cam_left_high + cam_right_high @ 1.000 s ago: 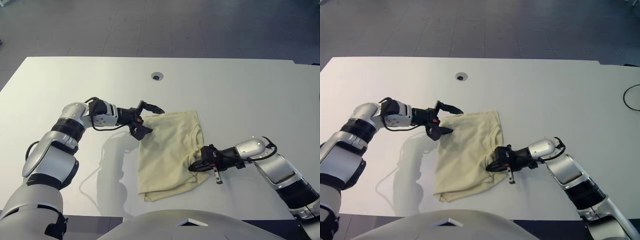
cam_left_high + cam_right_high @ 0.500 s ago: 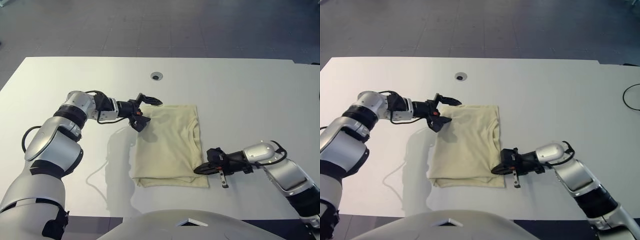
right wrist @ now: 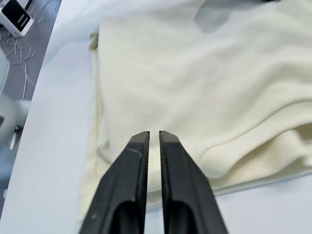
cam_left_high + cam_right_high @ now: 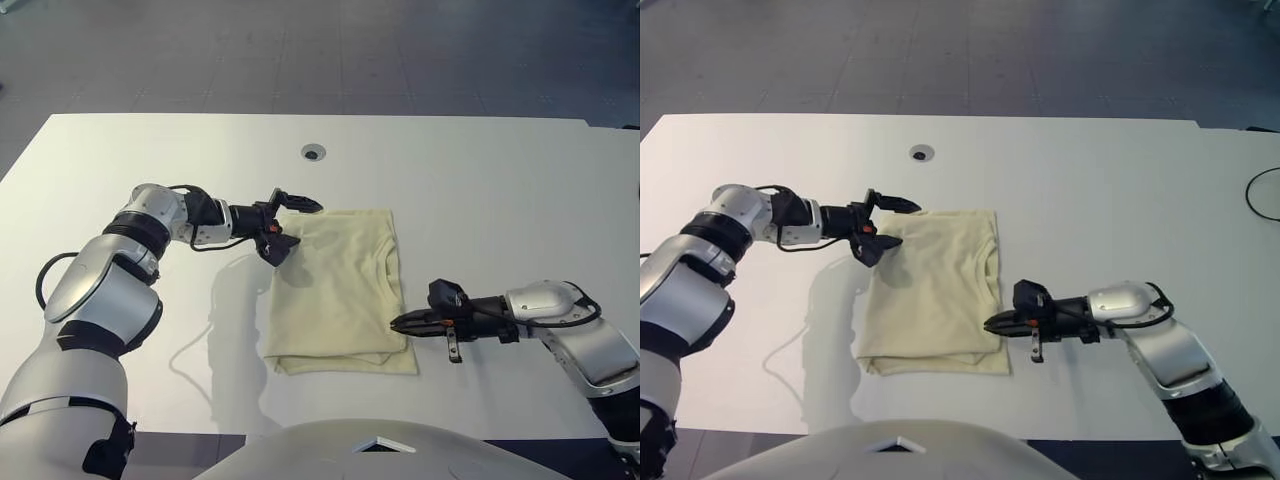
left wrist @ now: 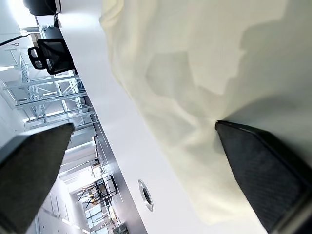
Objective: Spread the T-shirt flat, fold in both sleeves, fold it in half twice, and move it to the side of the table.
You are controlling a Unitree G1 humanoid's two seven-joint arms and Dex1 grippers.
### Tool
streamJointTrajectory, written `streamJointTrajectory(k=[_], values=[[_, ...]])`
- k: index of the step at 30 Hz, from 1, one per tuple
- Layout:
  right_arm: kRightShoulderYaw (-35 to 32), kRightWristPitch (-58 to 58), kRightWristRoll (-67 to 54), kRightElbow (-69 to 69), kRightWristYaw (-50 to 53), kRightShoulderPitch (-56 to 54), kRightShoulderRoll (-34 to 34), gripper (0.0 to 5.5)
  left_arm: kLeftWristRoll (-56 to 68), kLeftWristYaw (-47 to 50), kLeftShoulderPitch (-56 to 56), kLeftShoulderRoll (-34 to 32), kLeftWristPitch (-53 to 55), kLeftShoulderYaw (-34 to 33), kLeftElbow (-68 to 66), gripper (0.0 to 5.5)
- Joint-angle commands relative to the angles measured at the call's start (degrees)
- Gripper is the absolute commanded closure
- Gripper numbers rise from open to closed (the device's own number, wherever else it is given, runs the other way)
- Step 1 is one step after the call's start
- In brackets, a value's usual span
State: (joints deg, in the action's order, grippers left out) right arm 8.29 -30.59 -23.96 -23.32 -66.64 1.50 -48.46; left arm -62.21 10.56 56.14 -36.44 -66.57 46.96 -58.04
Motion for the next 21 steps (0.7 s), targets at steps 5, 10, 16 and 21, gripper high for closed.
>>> streamJointTrajectory(k=[5, 10, 16, 21], values=[[-9.16, 0.66, -2.61, -7.08, 2.39, 3.85, -3.15, 3.75, 13.26, -5.81, -2.21, -9.67, -5.63, -9.08, 9.94, 0.1], [-13.07, 10.25, 3.71, -10.74, 4.9, 11.85, -3.73, 2.96, 36.68, -15.91, -16.79, -19.42, -3.89, -12.53, 26.38, 0.1], [-16.03, 28.5, 16.58, -8.59, 7.0, 20.75, -4.92, 1.94, 53.21, -23.6, -41.36, -32.87, 3.8, -15.56, 49.28, 0.1], [-15.84, 37.94, 21.06, -7.0, 5.62, 25.04, -6.39, 1.19, 57.03, -27.29, -53.03, -36.41, 6.31, -20.36, 57.21, 0.1]])
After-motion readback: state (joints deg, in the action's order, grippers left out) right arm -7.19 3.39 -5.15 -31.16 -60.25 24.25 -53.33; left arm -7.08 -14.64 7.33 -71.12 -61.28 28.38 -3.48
